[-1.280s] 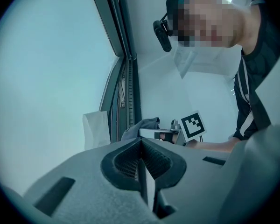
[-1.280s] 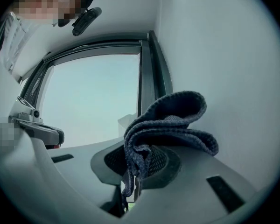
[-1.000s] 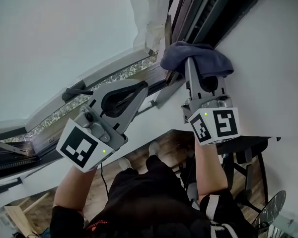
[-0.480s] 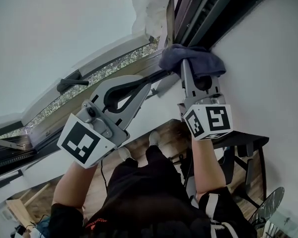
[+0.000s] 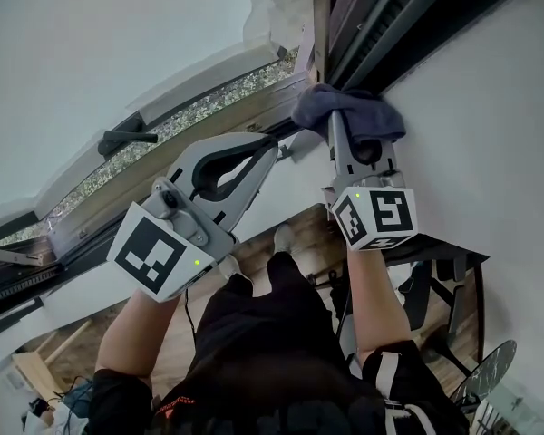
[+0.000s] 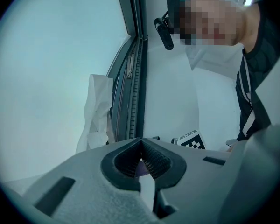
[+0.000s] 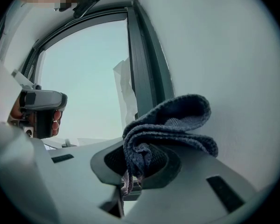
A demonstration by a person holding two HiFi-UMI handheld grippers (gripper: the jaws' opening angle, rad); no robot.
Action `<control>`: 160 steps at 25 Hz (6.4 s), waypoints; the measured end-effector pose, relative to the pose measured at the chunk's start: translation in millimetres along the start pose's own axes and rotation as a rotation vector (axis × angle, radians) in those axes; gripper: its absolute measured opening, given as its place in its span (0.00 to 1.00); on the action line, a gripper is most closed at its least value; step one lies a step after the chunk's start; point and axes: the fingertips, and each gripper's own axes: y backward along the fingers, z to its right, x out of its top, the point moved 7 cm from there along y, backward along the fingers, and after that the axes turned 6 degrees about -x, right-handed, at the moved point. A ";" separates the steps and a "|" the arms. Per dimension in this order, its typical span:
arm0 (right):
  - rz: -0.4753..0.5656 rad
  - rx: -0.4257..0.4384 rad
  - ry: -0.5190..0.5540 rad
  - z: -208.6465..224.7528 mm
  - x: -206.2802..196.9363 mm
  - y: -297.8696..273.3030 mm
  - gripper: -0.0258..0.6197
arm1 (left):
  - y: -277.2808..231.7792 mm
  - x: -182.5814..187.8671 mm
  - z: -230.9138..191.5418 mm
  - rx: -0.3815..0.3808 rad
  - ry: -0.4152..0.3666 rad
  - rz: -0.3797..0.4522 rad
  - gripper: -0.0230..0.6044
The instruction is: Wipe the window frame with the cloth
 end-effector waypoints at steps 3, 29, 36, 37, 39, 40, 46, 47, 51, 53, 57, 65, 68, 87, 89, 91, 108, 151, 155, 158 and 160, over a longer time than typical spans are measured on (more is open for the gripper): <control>-0.027 0.001 -0.012 1.2 -13.9 -1.7 0.10 | -0.6 -6.9 -2.0 0.008 0.012 -0.006 0.07; -0.163 0.002 -0.043 4.9 -67.7 4.4 0.10 | 0.5 -21.2 7.3 0.007 0.034 -0.021 0.07; -0.045 -0.001 -0.004 -4.6 -15.7 25.5 0.10 | 5.0 -1.9 14.8 -0.006 0.008 0.013 0.07; -0.031 -0.001 0.001 -5.5 -9.1 27.6 0.10 | 5.4 0.7 15.9 -0.008 0.003 0.018 0.07; -0.010 -0.001 0.008 -6.9 1.6 31.3 0.10 | 6.0 6.0 17.9 -0.015 -0.013 0.037 0.07; -0.001 -0.001 0.012 -7.5 5.9 33.2 0.10 | 6.5 8.8 19.0 -0.018 -0.021 0.049 0.07; 0.045 -0.006 0.027 -10.7 25.8 40.3 0.10 | 11.8 24.9 22.5 -0.025 -0.088 0.120 0.07; 0.054 -0.007 0.029 -11.2 30.1 40.6 0.10 | 14.0 24.2 22.8 -0.017 -0.075 0.092 0.07; 0.122 -0.001 0.046 -13.6 61.9 42.0 0.10 | 19.1 36.6 24.7 -0.009 -0.069 0.100 0.07; 0.168 0.009 0.070 -15.7 85.3 43.0 0.10 | 21.0 42.5 25.7 -0.003 -0.063 0.080 0.07; 0.255 0.020 0.125 -20.1 127.8 43.4 0.10 | 21.4 58.9 24.6 -0.003 -0.089 0.108 0.07; 0.381 0.028 0.184 -26.5 189.5 44.5 0.10 | 20.5 76.9 20.0 -0.004 -0.113 0.145 0.07; 0.424 0.030 0.205 -28.1 210.2 44.5 0.10 | 18.9 80.5 18.3 -0.005 -0.116 0.155 0.07; 0.569 0.028 0.246 -36.0 274.2 41.3 0.10 | 18.6 91.8 7.7 -0.006 -0.137 0.170 0.07; 0.568 0.026 0.240 -35.0 273.2 39.2 0.10 | 19.1 91.9 6.8 -0.005 -0.140 0.167 0.07; 0.563 0.028 0.233 -34.1 271.4 36.9 0.10 | 18.4 93.1 4.7 -0.004 -0.155 0.174 0.07; 0.468 0.047 0.173 -23.5 218.3 27.3 0.10 | 4.7 73.5 4.1 -0.016 -0.132 0.122 0.07; 0.056 0.002 0.091 1.5 -18.2 -8.8 0.10 | 21.8 -52.5 1.8 0.060 0.038 -0.022 0.07; 0.029 -0.001 0.094 4.2 -38.5 -12.1 0.10 | 27.7 -64.0 0.6 0.073 0.041 -0.025 0.07; 0.006 -0.004 0.089 5.9 -54.7 -14.1 0.10 | 34.6 -71.4 3.1 0.086 0.070 -0.037 0.07; -0.013 -0.006 0.083 6.8 -65.0 -14.9 0.10 | 40.0 -75.0 4.2 0.097 0.081 -0.045 0.07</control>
